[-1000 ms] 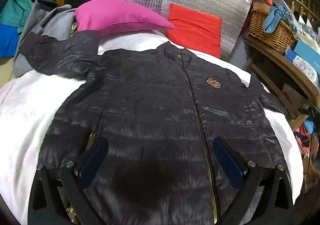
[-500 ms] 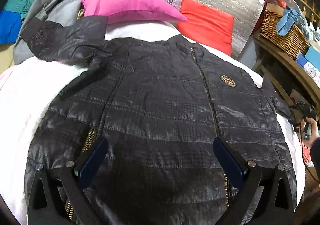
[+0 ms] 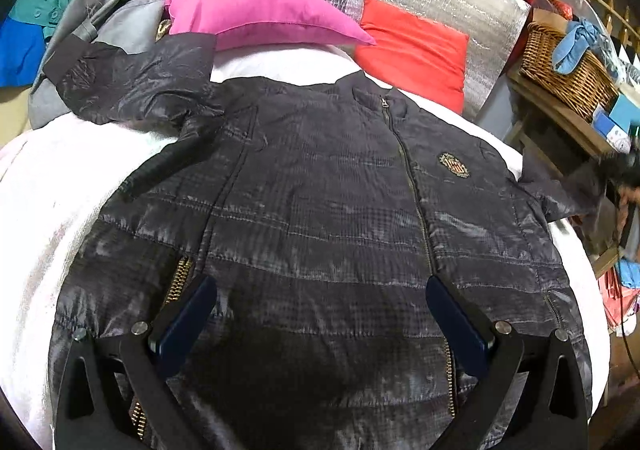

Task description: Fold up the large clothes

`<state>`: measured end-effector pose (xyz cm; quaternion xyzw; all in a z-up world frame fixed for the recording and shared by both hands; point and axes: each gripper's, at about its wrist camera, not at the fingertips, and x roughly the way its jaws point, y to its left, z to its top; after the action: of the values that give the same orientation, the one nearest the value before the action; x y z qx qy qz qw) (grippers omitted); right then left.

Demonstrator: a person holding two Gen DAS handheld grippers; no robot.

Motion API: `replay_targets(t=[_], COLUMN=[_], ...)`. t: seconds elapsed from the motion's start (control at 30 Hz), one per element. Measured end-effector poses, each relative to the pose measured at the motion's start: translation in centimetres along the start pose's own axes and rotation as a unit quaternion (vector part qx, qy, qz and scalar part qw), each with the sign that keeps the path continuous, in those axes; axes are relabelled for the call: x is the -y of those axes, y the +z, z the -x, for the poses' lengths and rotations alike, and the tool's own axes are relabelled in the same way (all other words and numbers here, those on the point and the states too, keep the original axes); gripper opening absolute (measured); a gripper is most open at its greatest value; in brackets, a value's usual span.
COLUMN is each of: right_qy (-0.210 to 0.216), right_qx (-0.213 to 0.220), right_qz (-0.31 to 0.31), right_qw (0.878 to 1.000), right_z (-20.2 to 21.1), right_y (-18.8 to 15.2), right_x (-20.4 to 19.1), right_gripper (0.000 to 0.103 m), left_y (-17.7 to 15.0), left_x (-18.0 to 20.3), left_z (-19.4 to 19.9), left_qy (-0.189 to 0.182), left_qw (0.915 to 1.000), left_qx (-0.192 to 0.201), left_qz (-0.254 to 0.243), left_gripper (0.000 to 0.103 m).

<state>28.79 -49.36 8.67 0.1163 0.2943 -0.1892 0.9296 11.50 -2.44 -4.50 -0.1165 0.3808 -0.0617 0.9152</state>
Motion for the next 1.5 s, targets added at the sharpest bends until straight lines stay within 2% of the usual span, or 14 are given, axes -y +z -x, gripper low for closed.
replay_targets(t=[0.17, 0.27, 0.3, 0.37, 0.4, 0.5, 0.63, 0.8, 0.93, 1.07, 1.2, 1.33, 1.43, 1.5], right_qy=[0.091, 0.15, 0.168, 0.211, 0.227, 0.247, 0.26, 0.259, 0.253, 0.301, 0.355, 0.343, 0.364, 0.361], right_qx=[0.074, 0.074, 0.07, 0.039, 0.025, -0.02, -0.09, -0.104, -0.116, -0.121, -0.108, -0.195, -0.155, -0.153], right_qz=[0.135, 0.18, 0.192, 0.219, 0.226, 0.233, 0.171, 0.057, -0.05, -0.159, -0.225, -0.26, -0.264, -0.256], right_qw=[0.984, 0.969, 0.964, 0.952, 0.947, 0.94, 0.946, 0.959, 0.959, 0.933, 0.901, 0.881, 0.879, 0.884], right_z=[7.7, 9.7, 10.1, 9.9, 9.7, 8.7, 5.7, 5.0, 3.1, 1.2, -0.6, -6.1, -5.3, -5.4], right_y=[-0.8, -3.6, -4.9, -8.3, -10.2, -14.5, -16.4, -15.4, -15.6, -14.6, -12.3, -14.8, -15.5, -15.9], right_x=[-13.0, -19.3, -21.2, -25.1, -26.4, -28.4, -26.5, -19.9, -14.8, -11.2, -9.6, -8.9, -8.7, -9.0], right_gripper=[0.009, 0.01, 0.018, 0.059, 0.086, 0.087, 0.088, 0.088, 0.088, 0.088, 0.089, 0.089, 0.089, 0.089], left_y=[0.1, 0.3, 0.3, 0.4, 0.5, 0.6, 0.7, 0.7, 0.7, 0.4, 0.1, 0.1, 1.7, 3.9], left_x=[-0.3, -0.7, -0.8, -1.1, -1.3, -1.8, -2.3, -2.1, -1.7, -1.1, -0.6, 0.2, 1.4, 2.9], left_z=[0.3, 0.5, 0.5, 0.7, 0.7, 0.7, 1.0, 1.1, 1.4, 1.1, 0.7, 0.8, 1.8, 2.2], left_qy=[-0.002, -0.004, -0.005, -0.007, -0.008, -0.01, -0.016, -0.019, -0.015, 0.0, 0.009, 0.022, 0.009, 0.007], left_qw=[0.9999, 0.9998, 0.9998, 0.9996, 0.9995, 0.9992, 0.9985, 0.9984, 0.9989, 0.9997, 0.9999, 0.9996, 0.9995, 0.9988], left_qx=[0.006, 0.012, 0.012, 0.012, 0.013, 0.012, 0.01, 0.011, 0.016, 0.014, 0.009, 0.011, 0.009, 0.015], left_qz=[0.008, 0.013, 0.016, 0.022, 0.026, 0.036, 0.052, 0.052, 0.041, 0.021, 0.008, -0.016, -0.028, -0.046], left_gripper=[0.103, 0.103, 0.103, 0.103, 0.103, 0.103, 0.103, 0.103, 0.103, 0.103, 0.103, 0.103, 0.103, 0.103])
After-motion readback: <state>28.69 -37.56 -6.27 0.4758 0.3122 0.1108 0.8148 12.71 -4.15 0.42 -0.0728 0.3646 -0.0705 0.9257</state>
